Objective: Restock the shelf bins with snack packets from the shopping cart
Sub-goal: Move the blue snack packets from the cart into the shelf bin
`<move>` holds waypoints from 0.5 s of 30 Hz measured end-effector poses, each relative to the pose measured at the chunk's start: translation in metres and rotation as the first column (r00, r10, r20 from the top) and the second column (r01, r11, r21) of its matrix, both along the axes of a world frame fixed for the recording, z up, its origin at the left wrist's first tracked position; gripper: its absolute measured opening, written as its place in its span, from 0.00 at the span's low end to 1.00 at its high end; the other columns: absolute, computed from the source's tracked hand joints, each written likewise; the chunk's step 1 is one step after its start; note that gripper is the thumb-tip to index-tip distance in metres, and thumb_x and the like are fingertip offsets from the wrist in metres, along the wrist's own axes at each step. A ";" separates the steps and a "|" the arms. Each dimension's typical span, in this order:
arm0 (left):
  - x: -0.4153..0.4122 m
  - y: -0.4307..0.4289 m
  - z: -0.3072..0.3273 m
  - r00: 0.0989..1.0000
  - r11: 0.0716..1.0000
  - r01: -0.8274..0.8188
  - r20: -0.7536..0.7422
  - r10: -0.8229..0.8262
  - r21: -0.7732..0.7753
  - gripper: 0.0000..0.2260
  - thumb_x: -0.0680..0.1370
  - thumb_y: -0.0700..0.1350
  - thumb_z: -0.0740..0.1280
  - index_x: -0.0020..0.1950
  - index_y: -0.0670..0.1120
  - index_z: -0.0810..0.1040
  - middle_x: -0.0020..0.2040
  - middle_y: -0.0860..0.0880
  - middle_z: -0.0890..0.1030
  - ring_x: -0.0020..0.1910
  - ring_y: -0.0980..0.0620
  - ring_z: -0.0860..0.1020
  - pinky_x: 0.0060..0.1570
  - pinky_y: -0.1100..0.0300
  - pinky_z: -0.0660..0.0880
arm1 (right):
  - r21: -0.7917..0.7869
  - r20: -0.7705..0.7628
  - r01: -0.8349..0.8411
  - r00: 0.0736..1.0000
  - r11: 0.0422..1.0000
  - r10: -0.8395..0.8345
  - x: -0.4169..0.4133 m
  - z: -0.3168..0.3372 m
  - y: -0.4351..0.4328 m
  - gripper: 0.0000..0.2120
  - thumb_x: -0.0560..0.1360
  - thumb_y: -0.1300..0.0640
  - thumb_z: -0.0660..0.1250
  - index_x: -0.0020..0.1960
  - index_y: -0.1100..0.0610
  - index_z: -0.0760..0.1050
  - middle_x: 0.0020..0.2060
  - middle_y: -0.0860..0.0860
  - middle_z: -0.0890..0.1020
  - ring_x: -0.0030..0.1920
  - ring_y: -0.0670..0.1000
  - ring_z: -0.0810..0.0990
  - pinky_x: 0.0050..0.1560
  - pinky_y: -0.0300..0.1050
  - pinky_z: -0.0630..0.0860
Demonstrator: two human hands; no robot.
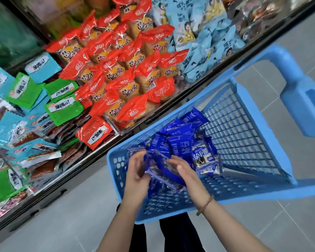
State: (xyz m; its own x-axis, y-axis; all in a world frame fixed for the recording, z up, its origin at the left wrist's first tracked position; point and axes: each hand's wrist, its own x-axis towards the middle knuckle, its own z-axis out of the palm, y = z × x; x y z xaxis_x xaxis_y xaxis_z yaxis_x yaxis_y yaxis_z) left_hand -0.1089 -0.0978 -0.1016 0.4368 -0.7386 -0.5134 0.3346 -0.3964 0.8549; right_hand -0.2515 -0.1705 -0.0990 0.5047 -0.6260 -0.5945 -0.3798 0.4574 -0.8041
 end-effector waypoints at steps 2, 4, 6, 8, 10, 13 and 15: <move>-0.008 -0.003 -0.002 0.971 0.985 -0.160 -0.169 0.169 0.067 0.10 0.81 0.35 0.59 0.57 0.48 0.73 0.59 0.51 0.80 0.53 0.57 0.80 0.49 0.60 0.77 | -0.014 -0.009 0.061 0.998 0.998 -0.061 0.009 -0.001 0.000 0.07 0.76 0.51 0.64 0.54 0.47 0.77 0.61 0.42 0.72 0.66 0.42 0.69 0.69 0.46 0.66; -0.011 -0.010 -0.002 0.848 0.956 -0.275 -0.443 0.290 0.100 0.14 0.82 0.50 0.58 0.62 0.44 0.73 0.60 0.42 0.80 0.56 0.47 0.81 0.52 0.53 0.78 | -0.062 -0.018 0.057 0.998 0.996 -0.058 0.016 -0.004 0.002 0.09 0.76 0.60 0.66 0.52 0.48 0.76 0.61 0.46 0.72 0.65 0.43 0.69 0.69 0.50 0.66; -0.006 -0.013 -0.006 0.760 0.960 -0.275 -0.602 0.247 0.048 0.27 0.76 0.59 0.62 0.67 0.42 0.71 0.63 0.41 0.79 0.61 0.43 0.78 0.54 0.52 0.78 | -0.080 -0.014 0.092 0.996 0.993 -0.093 0.020 -0.005 0.003 0.10 0.75 0.61 0.66 0.51 0.47 0.77 0.64 0.46 0.69 0.65 0.39 0.67 0.68 0.44 0.67; -0.001 -0.016 -0.007 0.773 0.973 -0.230 -0.605 0.191 0.012 0.28 0.72 0.55 0.69 0.68 0.42 0.71 0.62 0.41 0.79 0.62 0.44 0.78 0.54 0.53 0.78 | -0.078 0.009 0.163 0.987 0.984 -0.163 0.021 -0.007 0.002 0.10 0.76 0.62 0.64 0.49 0.48 0.78 0.67 0.48 0.65 0.63 0.35 0.67 0.61 0.31 0.69; 0.002 -0.019 -0.010 0.806 0.968 -0.232 -0.539 0.244 0.092 0.19 0.71 0.43 0.71 0.61 0.43 0.74 0.52 0.44 0.84 0.52 0.49 0.83 0.44 0.60 0.80 | -0.085 0.005 0.199 0.980 0.976 -0.199 0.019 -0.009 0.000 0.13 0.75 0.67 0.64 0.48 0.49 0.78 0.69 0.48 0.63 0.62 0.30 0.67 0.56 0.26 0.69; 0.006 -0.023 -0.016 0.794 0.931 -0.256 -0.493 0.355 0.259 0.08 0.77 0.38 0.64 0.56 0.41 0.76 0.41 0.45 0.86 0.38 0.51 0.84 0.33 0.61 0.79 | -0.057 0.019 0.291 0.957 0.955 -0.290 0.018 -0.016 0.000 0.21 0.71 0.70 0.69 0.58 0.52 0.74 0.69 0.49 0.63 0.62 0.34 0.70 0.57 0.31 0.72; 0.010 -0.024 -0.018 0.756 0.927 -0.233 -0.545 0.362 0.293 0.11 0.80 0.42 0.61 0.60 0.40 0.76 0.43 0.44 0.85 0.39 0.50 0.84 0.35 0.60 0.80 | 0.103 -0.049 0.404 0.915 0.909 -0.401 0.020 -0.019 0.000 0.28 0.68 0.65 0.73 0.65 0.52 0.68 0.66 0.49 0.69 0.61 0.44 0.73 0.58 0.42 0.74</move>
State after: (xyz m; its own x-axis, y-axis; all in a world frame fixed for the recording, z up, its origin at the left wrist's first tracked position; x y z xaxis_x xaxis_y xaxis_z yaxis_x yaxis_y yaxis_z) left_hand -0.0994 -0.1220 -0.1197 0.1882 -0.4782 -0.8579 0.8685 -0.3269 0.3727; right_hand -0.2317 -0.1709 -0.1183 0.2066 -0.7039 -0.6796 -0.1648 0.6596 -0.7333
